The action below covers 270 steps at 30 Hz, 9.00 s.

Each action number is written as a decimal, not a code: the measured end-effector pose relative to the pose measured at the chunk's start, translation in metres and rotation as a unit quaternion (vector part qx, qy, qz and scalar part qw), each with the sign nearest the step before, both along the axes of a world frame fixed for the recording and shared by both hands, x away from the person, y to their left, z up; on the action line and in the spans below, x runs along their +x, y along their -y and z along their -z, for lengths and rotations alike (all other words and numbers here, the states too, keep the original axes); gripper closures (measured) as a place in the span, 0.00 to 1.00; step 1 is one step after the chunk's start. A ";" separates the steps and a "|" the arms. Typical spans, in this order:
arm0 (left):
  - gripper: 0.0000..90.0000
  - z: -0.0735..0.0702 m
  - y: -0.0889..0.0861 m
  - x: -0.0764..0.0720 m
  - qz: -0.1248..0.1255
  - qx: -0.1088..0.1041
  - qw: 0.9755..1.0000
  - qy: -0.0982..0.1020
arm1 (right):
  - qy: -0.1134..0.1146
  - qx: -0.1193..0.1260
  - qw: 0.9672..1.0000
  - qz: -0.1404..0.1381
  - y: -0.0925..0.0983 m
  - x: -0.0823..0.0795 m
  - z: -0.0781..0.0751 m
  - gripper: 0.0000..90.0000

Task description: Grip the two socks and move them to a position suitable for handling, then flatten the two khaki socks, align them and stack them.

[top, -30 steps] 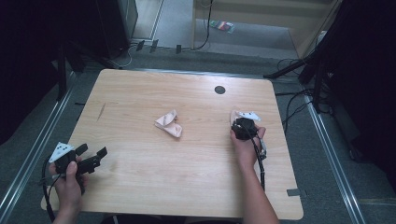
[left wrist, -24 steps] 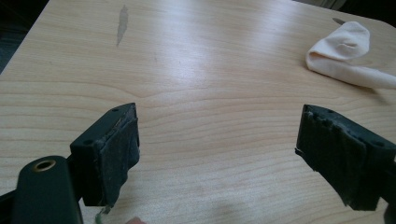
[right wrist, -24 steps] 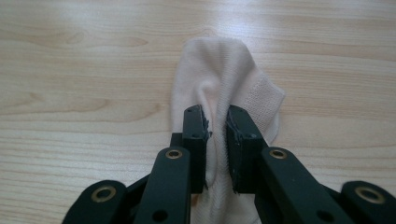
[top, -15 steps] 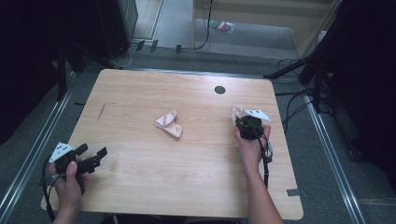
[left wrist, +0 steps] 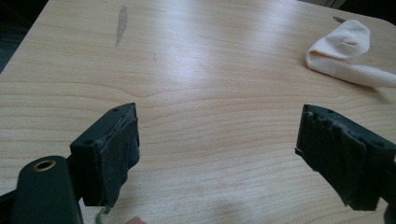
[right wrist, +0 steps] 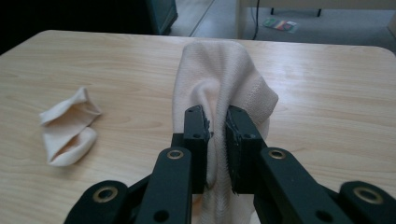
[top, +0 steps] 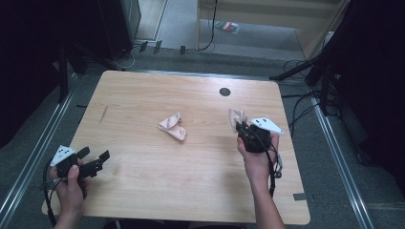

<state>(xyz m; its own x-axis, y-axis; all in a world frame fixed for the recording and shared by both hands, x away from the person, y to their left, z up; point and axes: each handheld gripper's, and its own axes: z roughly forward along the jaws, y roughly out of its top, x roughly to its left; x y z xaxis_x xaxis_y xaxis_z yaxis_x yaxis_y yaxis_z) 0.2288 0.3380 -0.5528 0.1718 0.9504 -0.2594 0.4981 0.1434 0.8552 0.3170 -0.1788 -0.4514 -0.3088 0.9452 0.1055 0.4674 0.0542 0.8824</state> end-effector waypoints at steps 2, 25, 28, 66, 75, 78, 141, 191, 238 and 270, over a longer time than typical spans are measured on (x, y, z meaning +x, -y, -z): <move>0.16 0.000 0.000 0.000 0.001 0.000 1.000 -0.001 | 0.001 0.006 1.000 -0.009 -0.003 -0.008 -0.004 0.89; 0.16 0.000 0.001 0.000 -0.010 0.011 1.000 -0.001 | 0.002 0.022 0.994 -0.102 -0.058 -0.070 0.003 0.89; 0.16 -0.001 0.002 0.001 -0.009 0.016 1.000 -0.003 | -0.004 0.016 0.993 -0.117 -0.069 -0.074 0.010 0.89; 0.16 -0.036 0.118 0.009 0.110 0.025 0.993 0.035 | -0.067 0.018 0.987 -0.143 -0.080 -0.060 0.051 0.59; 0.16 -0.027 0.150 0.006 0.163 0.026 0.986 0.036 | -0.101 0.000 0.983 -0.150 -0.083 -0.055 0.077 0.56; 0.16 -0.024 0.154 0.007 0.171 0.026 0.984 0.034 | -0.108 -0.008 0.982 -0.155 -0.085 -0.054 0.082 0.56; 0.92 -0.002 0.168 -0.007 0.232 0.306 0.923 -0.008 | -0.155 -0.003 0.968 -0.196 -0.065 -0.047 0.077 0.99; 1.00 -0.010 0.116 0.009 0.231 0.066 0.965 -0.102 | -0.140 -0.006 0.974 -0.179 -0.055 -0.073 0.084 0.99; 0.33 -0.002 0.088 0.029 0.134 -0.030 0.990 0.006 | -0.143 0.028 0.978 -0.148 -0.165 0.068 0.055 0.38; 0.36 -0.001 0.089 0.030 0.130 -0.023 0.991 0.001 | -0.056 -0.089 0.949 -0.297 -0.158 0.049 0.064 0.97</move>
